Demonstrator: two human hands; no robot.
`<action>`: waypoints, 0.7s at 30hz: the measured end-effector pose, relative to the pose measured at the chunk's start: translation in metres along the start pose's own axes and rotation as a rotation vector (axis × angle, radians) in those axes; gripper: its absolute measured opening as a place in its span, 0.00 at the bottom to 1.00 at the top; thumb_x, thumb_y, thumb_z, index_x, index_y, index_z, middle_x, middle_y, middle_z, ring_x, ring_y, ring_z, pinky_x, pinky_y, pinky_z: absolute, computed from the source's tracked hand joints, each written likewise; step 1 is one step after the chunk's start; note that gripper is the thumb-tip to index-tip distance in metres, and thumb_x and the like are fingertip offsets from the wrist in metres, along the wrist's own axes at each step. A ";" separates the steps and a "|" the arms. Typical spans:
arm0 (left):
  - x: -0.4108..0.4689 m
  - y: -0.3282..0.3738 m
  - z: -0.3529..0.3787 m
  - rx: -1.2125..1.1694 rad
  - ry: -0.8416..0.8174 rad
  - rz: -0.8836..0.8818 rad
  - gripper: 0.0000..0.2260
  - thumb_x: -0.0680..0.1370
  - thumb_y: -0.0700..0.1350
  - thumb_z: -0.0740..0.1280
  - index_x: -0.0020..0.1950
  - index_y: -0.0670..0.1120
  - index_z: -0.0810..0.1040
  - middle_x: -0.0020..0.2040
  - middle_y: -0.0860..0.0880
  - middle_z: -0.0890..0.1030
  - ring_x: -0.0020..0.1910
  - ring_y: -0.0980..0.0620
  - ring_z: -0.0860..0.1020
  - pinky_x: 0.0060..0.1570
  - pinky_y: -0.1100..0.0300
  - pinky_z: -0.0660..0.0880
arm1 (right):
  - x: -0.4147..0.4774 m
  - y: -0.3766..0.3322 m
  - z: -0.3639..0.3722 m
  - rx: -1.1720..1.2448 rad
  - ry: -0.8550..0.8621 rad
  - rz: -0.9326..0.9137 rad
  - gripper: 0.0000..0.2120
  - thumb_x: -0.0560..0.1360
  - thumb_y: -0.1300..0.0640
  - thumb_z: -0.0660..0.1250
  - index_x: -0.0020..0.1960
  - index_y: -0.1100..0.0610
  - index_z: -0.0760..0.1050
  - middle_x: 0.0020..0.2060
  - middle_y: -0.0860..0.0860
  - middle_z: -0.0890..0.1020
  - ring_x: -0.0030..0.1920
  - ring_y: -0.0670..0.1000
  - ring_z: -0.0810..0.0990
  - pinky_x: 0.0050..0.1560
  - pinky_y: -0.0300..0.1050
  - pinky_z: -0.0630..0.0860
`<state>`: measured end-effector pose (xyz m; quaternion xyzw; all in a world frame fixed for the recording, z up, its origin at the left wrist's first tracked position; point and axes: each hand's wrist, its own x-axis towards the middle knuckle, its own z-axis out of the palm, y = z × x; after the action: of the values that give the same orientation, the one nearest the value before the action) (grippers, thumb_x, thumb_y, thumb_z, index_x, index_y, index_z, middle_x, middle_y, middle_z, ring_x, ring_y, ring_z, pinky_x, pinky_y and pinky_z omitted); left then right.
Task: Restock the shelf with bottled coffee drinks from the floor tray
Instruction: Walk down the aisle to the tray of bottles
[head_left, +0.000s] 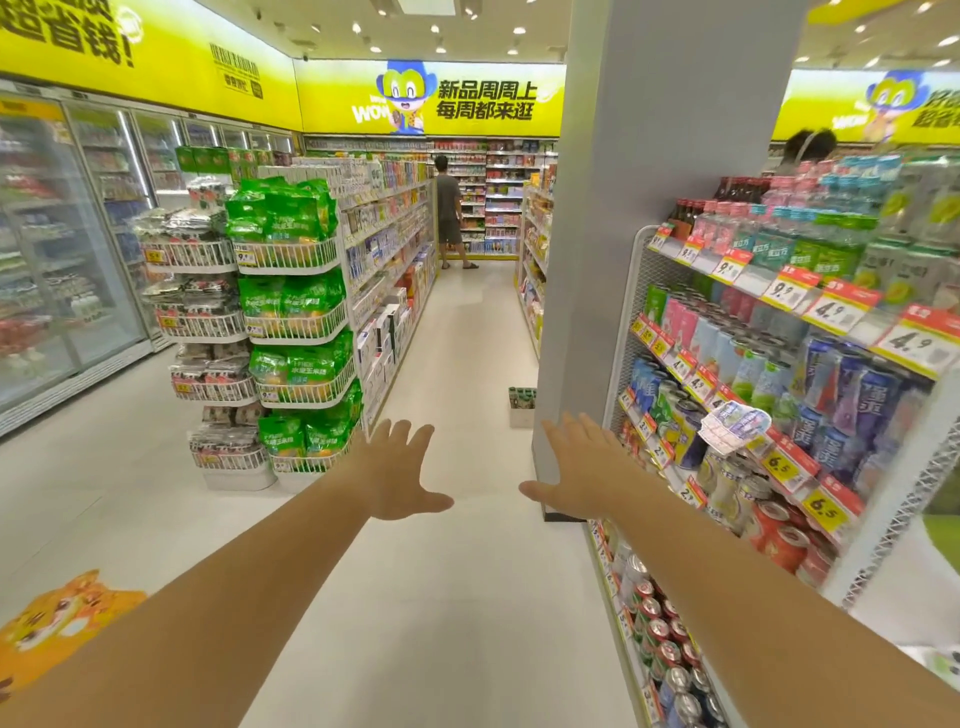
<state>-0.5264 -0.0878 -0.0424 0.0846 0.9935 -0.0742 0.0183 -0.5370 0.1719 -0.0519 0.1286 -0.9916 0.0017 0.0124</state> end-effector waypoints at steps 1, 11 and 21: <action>0.024 -0.007 0.005 0.002 -0.006 -0.005 0.47 0.72 0.73 0.59 0.81 0.50 0.44 0.81 0.44 0.52 0.80 0.41 0.50 0.75 0.40 0.55 | 0.026 0.004 0.006 -0.001 -0.008 0.005 0.46 0.74 0.29 0.55 0.81 0.53 0.42 0.80 0.58 0.47 0.80 0.60 0.44 0.78 0.59 0.46; 0.316 -0.077 0.017 -0.007 0.004 0.002 0.46 0.73 0.73 0.57 0.81 0.51 0.42 0.81 0.43 0.49 0.80 0.41 0.49 0.76 0.38 0.52 | 0.327 0.060 0.044 0.005 -0.029 0.014 0.46 0.74 0.28 0.53 0.81 0.53 0.41 0.80 0.57 0.46 0.80 0.60 0.42 0.77 0.57 0.45; 0.584 -0.173 0.035 0.006 0.003 -0.017 0.46 0.74 0.73 0.54 0.81 0.51 0.37 0.82 0.43 0.43 0.80 0.41 0.45 0.76 0.39 0.51 | 0.623 0.084 0.062 -0.001 -0.007 0.022 0.46 0.74 0.29 0.53 0.81 0.53 0.41 0.80 0.57 0.45 0.79 0.60 0.43 0.78 0.58 0.46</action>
<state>-1.1308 -0.1652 -0.0803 0.0762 0.9940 -0.0771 0.0161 -1.1625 0.0940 -0.0984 0.1177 -0.9930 0.0007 0.0089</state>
